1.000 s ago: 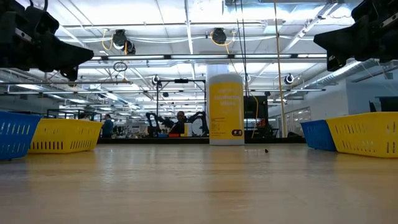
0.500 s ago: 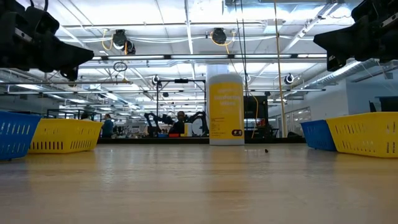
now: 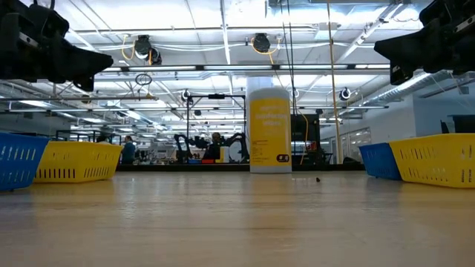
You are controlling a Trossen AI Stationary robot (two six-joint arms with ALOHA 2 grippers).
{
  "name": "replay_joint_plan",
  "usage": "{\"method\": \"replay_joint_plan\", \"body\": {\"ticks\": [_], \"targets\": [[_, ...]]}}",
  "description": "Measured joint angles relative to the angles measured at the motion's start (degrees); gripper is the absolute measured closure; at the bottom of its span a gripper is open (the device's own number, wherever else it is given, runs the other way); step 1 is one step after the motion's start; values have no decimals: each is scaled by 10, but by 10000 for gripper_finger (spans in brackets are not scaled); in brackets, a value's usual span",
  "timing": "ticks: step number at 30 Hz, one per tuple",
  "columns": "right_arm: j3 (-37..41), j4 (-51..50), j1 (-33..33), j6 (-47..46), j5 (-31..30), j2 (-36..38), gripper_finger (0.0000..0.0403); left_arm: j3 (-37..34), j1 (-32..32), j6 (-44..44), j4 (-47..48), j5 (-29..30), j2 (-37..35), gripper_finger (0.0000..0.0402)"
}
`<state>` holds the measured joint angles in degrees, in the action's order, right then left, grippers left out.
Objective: Pick & Place Travel size toiletries
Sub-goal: Return to Home Position
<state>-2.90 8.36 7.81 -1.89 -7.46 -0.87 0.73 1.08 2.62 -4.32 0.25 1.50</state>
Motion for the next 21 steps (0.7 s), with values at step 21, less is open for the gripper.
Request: {"method": "replay_joint_plan", "body": {"ticks": [21], "targets": [[17, -11, -8, -23, 2, 7, 399, 1, 0, -1, -2, -2, 0, 378]]}}
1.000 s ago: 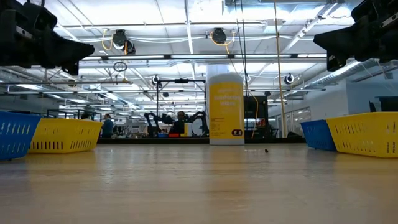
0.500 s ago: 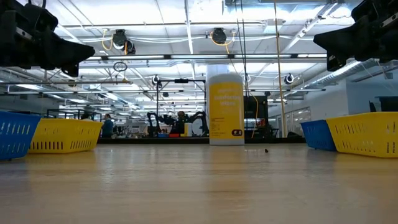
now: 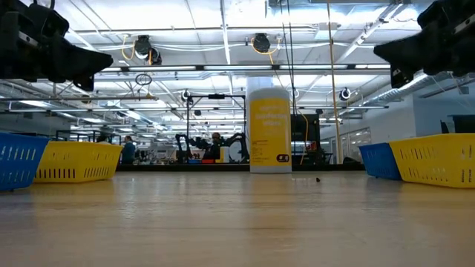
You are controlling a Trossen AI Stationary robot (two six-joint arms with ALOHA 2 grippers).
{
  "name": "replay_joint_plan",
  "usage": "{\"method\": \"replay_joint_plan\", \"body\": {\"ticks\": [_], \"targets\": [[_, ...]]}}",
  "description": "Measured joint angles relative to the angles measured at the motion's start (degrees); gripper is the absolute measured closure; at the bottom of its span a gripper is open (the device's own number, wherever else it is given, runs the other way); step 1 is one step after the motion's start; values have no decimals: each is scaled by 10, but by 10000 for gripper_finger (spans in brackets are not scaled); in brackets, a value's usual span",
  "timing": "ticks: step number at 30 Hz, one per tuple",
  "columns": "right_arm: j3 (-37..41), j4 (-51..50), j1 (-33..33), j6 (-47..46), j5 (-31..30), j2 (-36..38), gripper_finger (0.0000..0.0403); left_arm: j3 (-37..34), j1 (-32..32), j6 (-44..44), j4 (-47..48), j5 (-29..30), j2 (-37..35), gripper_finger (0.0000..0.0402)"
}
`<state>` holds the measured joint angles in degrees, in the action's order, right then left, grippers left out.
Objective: Pick & Place Travel size toiletries
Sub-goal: Return to Home Position
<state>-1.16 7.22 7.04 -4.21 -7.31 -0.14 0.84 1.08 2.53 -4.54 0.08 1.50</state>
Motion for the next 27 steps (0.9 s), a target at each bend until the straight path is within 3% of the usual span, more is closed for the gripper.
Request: {"method": "replay_joint_plan", "body": {"ticks": [6, 10, 27], "targets": [[4, -45, -29, -30, 23, 1, 399, 0, 0, 0, 0, 0, 0, 378], [4, -58, -58, -14, 82, 0, 399, 0, 0, 0, 0, 0, 0, 378], [4, -18, -67, 4, 88, -6, 399, 0, 0, 1, 0, 0, 0, 378]]}}
